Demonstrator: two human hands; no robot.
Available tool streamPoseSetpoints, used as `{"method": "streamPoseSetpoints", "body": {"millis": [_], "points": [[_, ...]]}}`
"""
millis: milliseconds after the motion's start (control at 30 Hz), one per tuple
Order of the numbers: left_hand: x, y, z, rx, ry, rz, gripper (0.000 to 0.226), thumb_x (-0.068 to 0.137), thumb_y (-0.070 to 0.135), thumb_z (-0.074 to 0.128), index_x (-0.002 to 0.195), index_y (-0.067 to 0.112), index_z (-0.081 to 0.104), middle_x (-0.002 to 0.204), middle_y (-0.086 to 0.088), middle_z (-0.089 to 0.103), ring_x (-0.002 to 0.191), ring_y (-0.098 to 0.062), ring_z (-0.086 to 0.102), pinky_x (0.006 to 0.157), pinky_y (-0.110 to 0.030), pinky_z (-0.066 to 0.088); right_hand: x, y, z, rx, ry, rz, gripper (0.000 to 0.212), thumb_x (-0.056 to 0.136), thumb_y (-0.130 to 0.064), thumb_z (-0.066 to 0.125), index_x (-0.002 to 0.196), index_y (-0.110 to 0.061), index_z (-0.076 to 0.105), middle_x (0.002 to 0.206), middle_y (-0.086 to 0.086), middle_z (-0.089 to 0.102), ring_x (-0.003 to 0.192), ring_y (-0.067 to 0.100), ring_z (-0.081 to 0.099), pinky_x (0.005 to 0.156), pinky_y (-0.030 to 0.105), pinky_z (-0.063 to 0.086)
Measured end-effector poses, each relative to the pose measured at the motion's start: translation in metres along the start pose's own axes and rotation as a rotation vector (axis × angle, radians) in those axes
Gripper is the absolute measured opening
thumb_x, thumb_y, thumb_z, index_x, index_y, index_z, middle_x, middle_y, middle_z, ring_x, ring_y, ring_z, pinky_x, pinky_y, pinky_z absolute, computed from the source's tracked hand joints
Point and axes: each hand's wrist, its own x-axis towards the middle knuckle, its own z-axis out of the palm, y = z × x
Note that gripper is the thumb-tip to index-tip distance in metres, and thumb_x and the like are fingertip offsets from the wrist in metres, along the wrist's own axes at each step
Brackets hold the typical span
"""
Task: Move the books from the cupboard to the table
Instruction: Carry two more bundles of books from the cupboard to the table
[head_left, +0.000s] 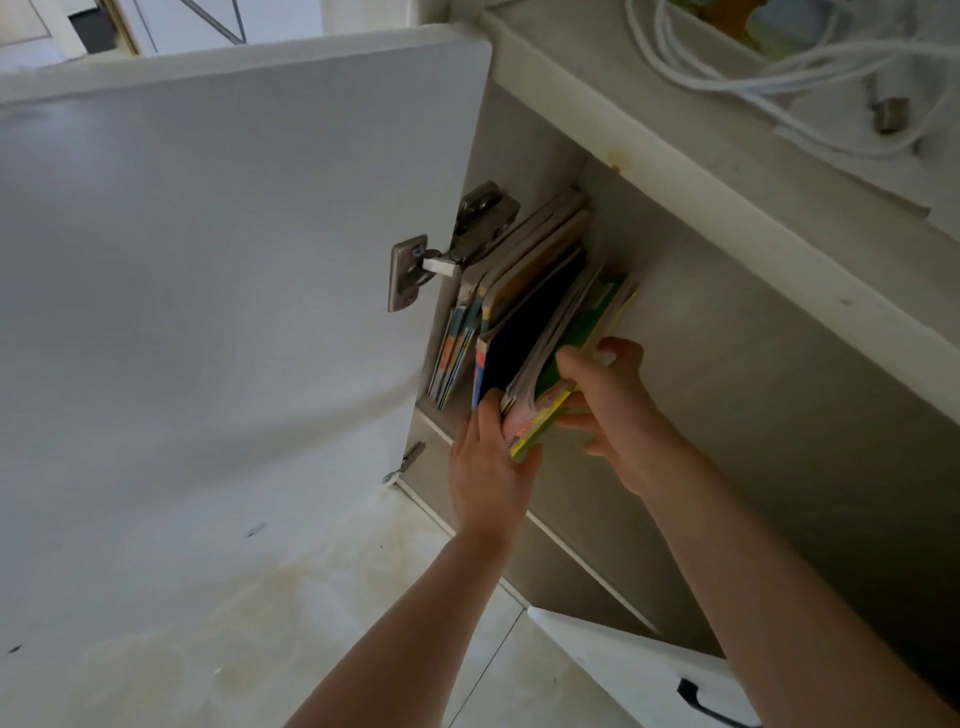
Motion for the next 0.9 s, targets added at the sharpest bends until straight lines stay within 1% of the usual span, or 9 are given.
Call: {"method": "streamPoseSetpoints", "body": {"millis": [133, 233, 300, 367, 467, 567, 667, 767, 900], "points": [[0.003, 0.001, 0.003, -0.152, -0.009, -0.091, 0.056, 0.080, 0.029, 0.076, 0.125, 0.030, 0.042, 0.108, 0.000, 0.069, 0.090, -0.020, 0.066, 0.071, -0.040, 0.057, -0.003, 0.000, -0.001, 0.013, -0.023, 0.009, 0.041, 0.083, -0.031, 0.058, 0.117, -0.029, 0.035, 0.107, 0.003, 0.064, 0.084, 0.020, 0.066, 0.064, 0.029, 0.043], [0.004, 0.000, -0.008, -0.168, 0.015, -0.078, 0.049, 0.079, 0.035, 0.076, 0.120, 0.026, 0.051, 0.095, 0.002, 0.070, 0.078, -0.016, 0.065, 0.064, -0.029, 0.050, -0.008, 0.002, 0.001, -0.055, -0.062, 0.055, 0.048, 0.075, -0.042, 0.065, 0.113, -0.033, 0.037, 0.103, 0.003, 0.068, 0.088, 0.024, 0.068, 0.082, 0.050, 0.044], [0.000, -0.006, -0.020, -0.173, -0.003, -0.050, 0.045, 0.077, 0.032, 0.078, 0.115, 0.024, 0.055, 0.089, 0.007, 0.069, 0.074, -0.011, 0.062, 0.062, -0.024, 0.047, -0.012, 0.005, -0.002, -0.079, -0.101, 0.069, 0.050, 0.073, -0.052, 0.069, 0.111, -0.035, 0.040, 0.104, 0.002, 0.069, 0.093, 0.024, 0.067, 0.087, 0.055, 0.042], [-0.007, -0.017, -0.033, -0.185, -0.034, -0.047, 0.042, 0.074, 0.026, 0.080, 0.110, 0.021, 0.059, 0.081, 0.015, 0.064, 0.070, -0.001, 0.058, 0.061, -0.012, 0.042, -0.015, 0.013, -0.008, -0.036, -0.187, 0.114, 0.040, 0.079, -0.059, 0.059, 0.110, -0.036, 0.045, 0.104, 0.004, 0.072, 0.099, 0.025, 0.066, 0.093, 0.057, 0.037], [-0.011, -0.027, -0.050, -0.207, -0.070, -0.004, 0.040, 0.071, 0.026, 0.078, 0.107, 0.020, 0.063, 0.080, 0.027, 0.057, 0.070, 0.000, 0.057, 0.063, -0.003, 0.041, -0.007, 0.034, -0.017, 0.068, -0.163, 0.160, 0.015, 0.092, -0.031, 0.053, 0.105, -0.029, 0.048, 0.106, 0.010, 0.072, 0.101, 0.026, 0.065, 0.102, 0.056, 0.038], [-0.013, -0.033, -0.061, -0.223, -0.149, 0.068, 0.040, 0.070, 0.027, 0.074, 0.107, 0.032, 0.059, 0.083, 0.021, 0.063, 0.076, -0.004, 0.062, 0.065, -0.018, 0.050, 0.012, 0.052, -0.023, -0.045, 0.010, 0.125, 0.046, 0.082, 0.004, 0.059, 0.118, -0.019, 0.041, 0.105, 0.015, 0.060, 0.090, 0.024, 0.060, 0.097, 0.058, 0.046], [-0.012, -0.040, -0.065, -0.267, -0.232, 0.118, 0.041, 0.070, 0.026, 0.073, 0.106, 0.037, 0.056, 0.087, 0.014, 0.068, 0.077, -0.010, 0.065, 0.063, -0.037, 0.054, 0.028, 0.058, -0.036, -0.182, 0.002, 0.123, 0.074, 0.078, 0.003, 0.069, 0.139, -0.021, 0.034, 0.127, 0.009, 0.056, 0.112, 0.024, 0.058, 0.096, 0.045, 0.051], [-0.008, -0.047, -0.068, -0.266, -0.303, 0.103, 0.039, 0.070, 0.031, 0.072, 0.107, 0.032, 0.058, 0.090, 0.009, 0.070, 0.081, -0.016, 0.067, 0.066, -0.043, 0.055, 0.036, 0.059, -0.043, -0.376, -0.052, 0.037, 0.078, 0.077, 0.001, 0.072, 0.144, -0.016, 0.036, 0.136, 0.005, 0.051, 0.125, 0.024, 0.050, 0.106, 0.043, 0.042], [-0.001, -0.058, -0.075, -0.232, -0.424, 0.008, 0.050, 0.069, 0.021, 0.076, 0.118, 0.024, 0.064, 0.102, 0.005, 0.072, 0.093, -0.014, 0.069, 0.079, -0.042, 0.057, 0.039, 0.063, -0.045, -0.333, -0.122, -0.058, 0.066, 0.072, 0.002, 0.076, 0.131, -0.014, 0.053, 0.128, 0.002, 0.060, 0.122, 0.021, 0.054, 0.106, 0.038, 0.042]]}}
